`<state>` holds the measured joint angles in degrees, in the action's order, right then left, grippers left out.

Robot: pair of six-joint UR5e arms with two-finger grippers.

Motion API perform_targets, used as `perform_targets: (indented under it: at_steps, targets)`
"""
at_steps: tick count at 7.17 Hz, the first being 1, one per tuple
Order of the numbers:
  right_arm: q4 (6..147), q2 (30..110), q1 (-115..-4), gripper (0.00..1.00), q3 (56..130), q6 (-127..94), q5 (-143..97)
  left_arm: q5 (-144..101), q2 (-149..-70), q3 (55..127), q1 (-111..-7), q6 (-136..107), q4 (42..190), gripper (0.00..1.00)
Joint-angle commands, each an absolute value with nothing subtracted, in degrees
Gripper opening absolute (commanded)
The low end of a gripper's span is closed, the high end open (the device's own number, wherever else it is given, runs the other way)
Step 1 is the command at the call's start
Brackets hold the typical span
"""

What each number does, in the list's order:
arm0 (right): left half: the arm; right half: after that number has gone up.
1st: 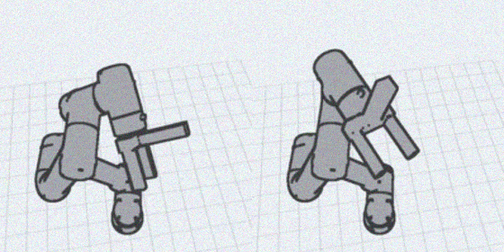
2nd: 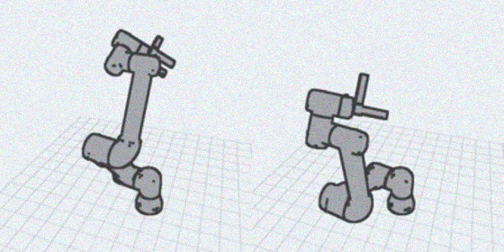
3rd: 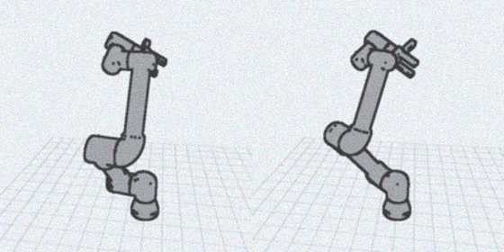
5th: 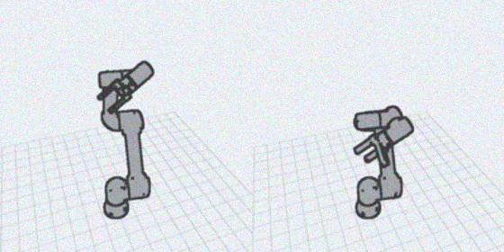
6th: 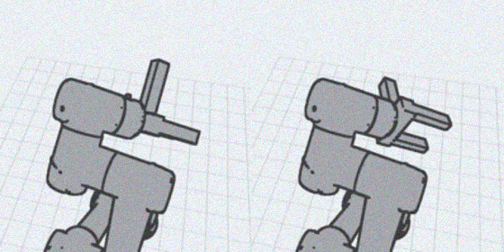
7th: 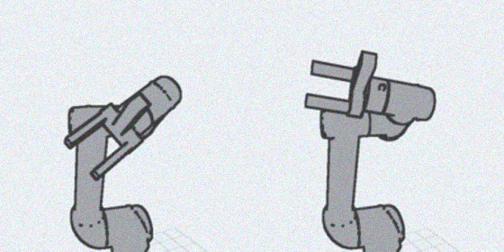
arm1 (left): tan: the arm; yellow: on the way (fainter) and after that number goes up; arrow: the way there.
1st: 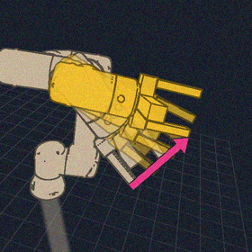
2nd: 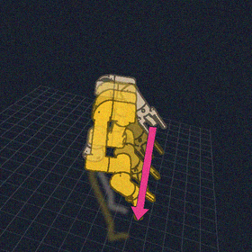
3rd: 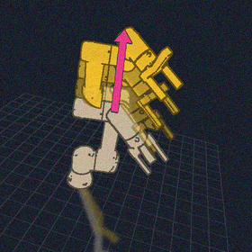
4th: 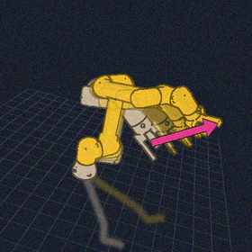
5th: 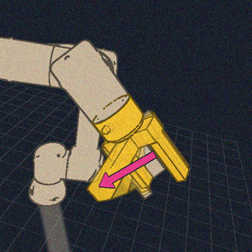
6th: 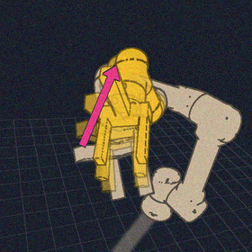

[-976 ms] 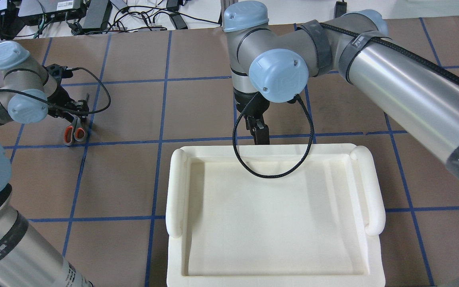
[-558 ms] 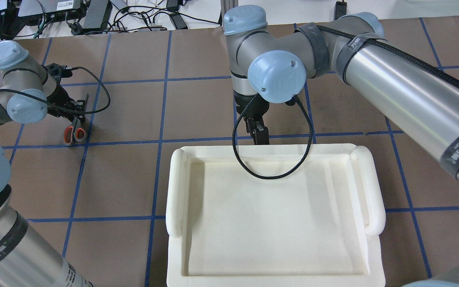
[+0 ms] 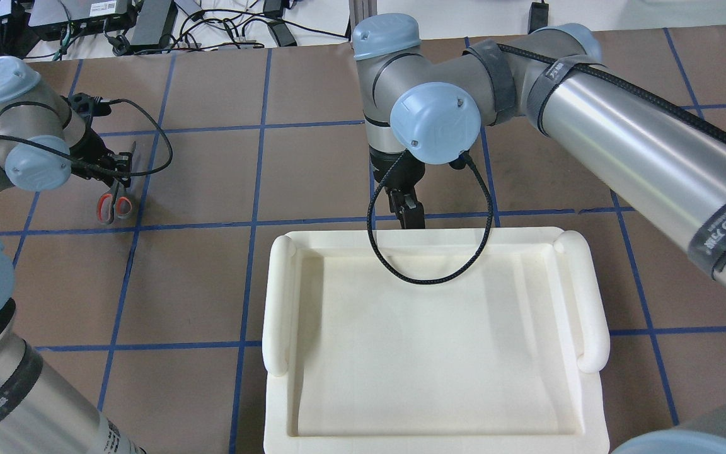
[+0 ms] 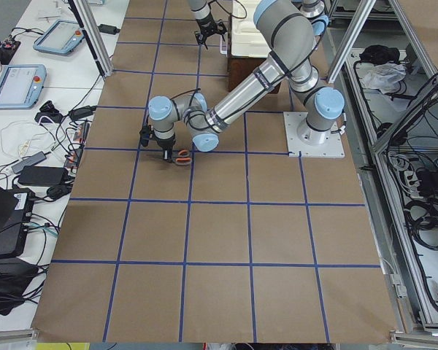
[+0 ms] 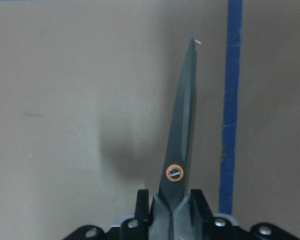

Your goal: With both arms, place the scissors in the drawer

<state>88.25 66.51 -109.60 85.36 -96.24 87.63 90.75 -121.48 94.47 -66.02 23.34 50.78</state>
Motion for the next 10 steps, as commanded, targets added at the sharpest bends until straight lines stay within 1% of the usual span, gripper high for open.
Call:
perform_targets:
  at_steps: [1, 2, 3, 5, 6, 8, 10]
  targets:
    - [88.4, 66.4, -109.6, 1.0, 85.7, -96.2, 87.6, 91.0, -115.7, 94.3, -66.5, 23.0, 57.1, 0.11]
    - [88.5, 66.4, -109.6, 1.0, 85.8, -96.2, 87.5, 91.0, -111.7, 93.8, -66.9, 22.7, 60.1, 0.11]
    - [88.5, 66.3, -109.6, 1.0, 86.0, -96.2, 87.5, 90.9, -107.4, 92.1, -67.6, 22.2, 67.7, 0.1]
    - [88.9, 65.7, -109.6, 1.0, 86.7, -95.6, 87.7, 91.1, -100.8, 85.8, -72.3, 19.7, 82.6, 0.1]
    - [88.9, 65.7, -109.6, 1.0, 86.9, -95.6, 87.6, 91.0, -98.1, 84.7, -74.0, 18.8, 85.9, 0.1]
    - [89.1, 65.7, -109.6, 1.0, 87.4, -95.4, 87.6, 91.1, -94.0, 85.4, -78.2, 13.0, 87.4, 0.09]
    - [91.1, 65.7, -109.6, 1.0, 87.5, -93.2, 87.7, 91.4, -93.0, 85.4, -87.9, 1.5, 87.5, 0.09]
